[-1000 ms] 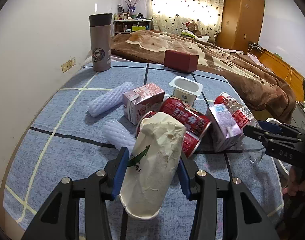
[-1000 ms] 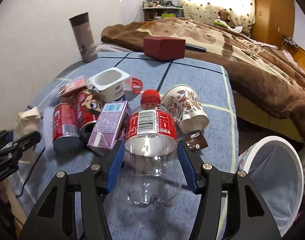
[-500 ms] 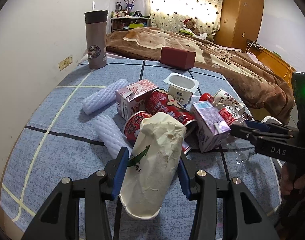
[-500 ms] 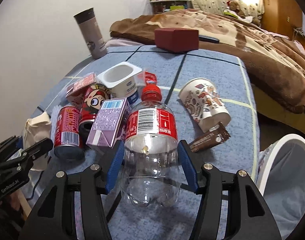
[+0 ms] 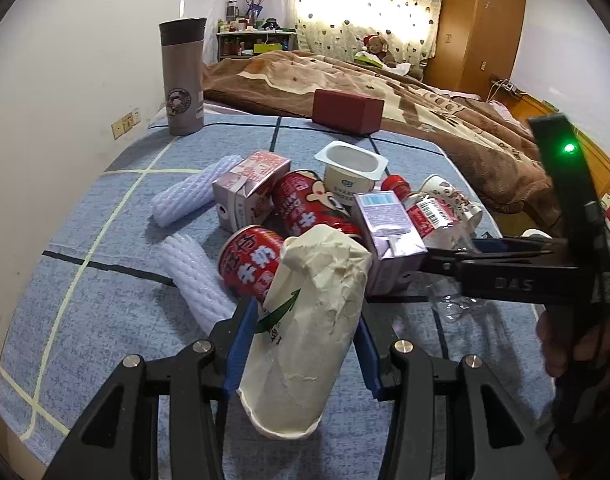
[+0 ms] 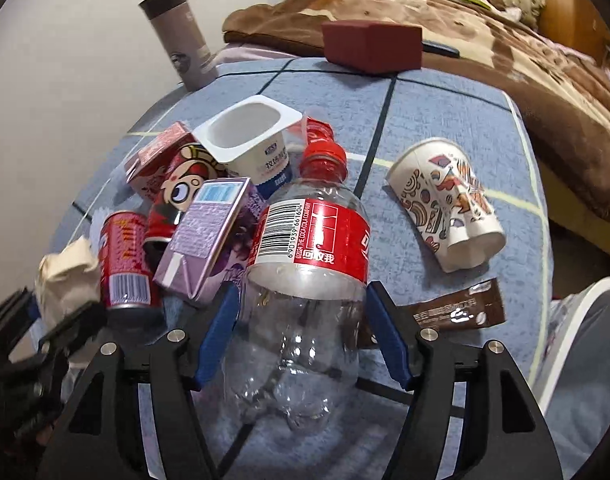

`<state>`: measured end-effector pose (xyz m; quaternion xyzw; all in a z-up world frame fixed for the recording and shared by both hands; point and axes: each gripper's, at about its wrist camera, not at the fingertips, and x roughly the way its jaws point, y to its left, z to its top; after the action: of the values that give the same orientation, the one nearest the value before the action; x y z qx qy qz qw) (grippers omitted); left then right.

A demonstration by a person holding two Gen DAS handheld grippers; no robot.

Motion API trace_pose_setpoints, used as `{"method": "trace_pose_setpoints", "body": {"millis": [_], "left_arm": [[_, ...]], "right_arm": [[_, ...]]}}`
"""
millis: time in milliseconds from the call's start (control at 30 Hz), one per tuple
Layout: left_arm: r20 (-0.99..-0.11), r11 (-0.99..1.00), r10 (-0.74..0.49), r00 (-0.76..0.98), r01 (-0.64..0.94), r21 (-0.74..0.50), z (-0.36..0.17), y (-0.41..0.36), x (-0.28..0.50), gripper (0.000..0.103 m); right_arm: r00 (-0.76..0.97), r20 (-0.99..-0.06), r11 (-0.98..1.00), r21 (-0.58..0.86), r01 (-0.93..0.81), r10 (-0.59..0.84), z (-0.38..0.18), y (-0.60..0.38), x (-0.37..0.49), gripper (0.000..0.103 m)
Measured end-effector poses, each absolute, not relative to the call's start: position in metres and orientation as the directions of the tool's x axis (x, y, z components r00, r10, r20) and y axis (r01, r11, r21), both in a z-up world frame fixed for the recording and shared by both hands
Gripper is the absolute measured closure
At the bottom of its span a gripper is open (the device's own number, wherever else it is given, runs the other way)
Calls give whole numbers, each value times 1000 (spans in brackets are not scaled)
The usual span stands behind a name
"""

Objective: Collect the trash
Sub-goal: 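Lift the bottle with the right tool while the left tool lifts the paper bag, then drop the bottle into the white bin with the right tool while the left tool drops the bag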

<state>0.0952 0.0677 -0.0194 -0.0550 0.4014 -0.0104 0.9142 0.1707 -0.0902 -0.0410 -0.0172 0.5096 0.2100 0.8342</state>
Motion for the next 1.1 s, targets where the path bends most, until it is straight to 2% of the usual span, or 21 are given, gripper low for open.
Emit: {"method": "trace_pose_setpoints", "body": {"millis": [533, 1100], "left_arm": [[-702, 996, -86, 707, 48, -74, 7, 28, 92, 54], [-656, 963, -229, 719, 268, -43, 31, -84, 100, 54]], "right_arm": [[586, -731, 932, 201, -303, 349, 7, -139, 128, 39], [717, -678, 986, 150, -78, 160, 26, -228, 97, 39]]}}
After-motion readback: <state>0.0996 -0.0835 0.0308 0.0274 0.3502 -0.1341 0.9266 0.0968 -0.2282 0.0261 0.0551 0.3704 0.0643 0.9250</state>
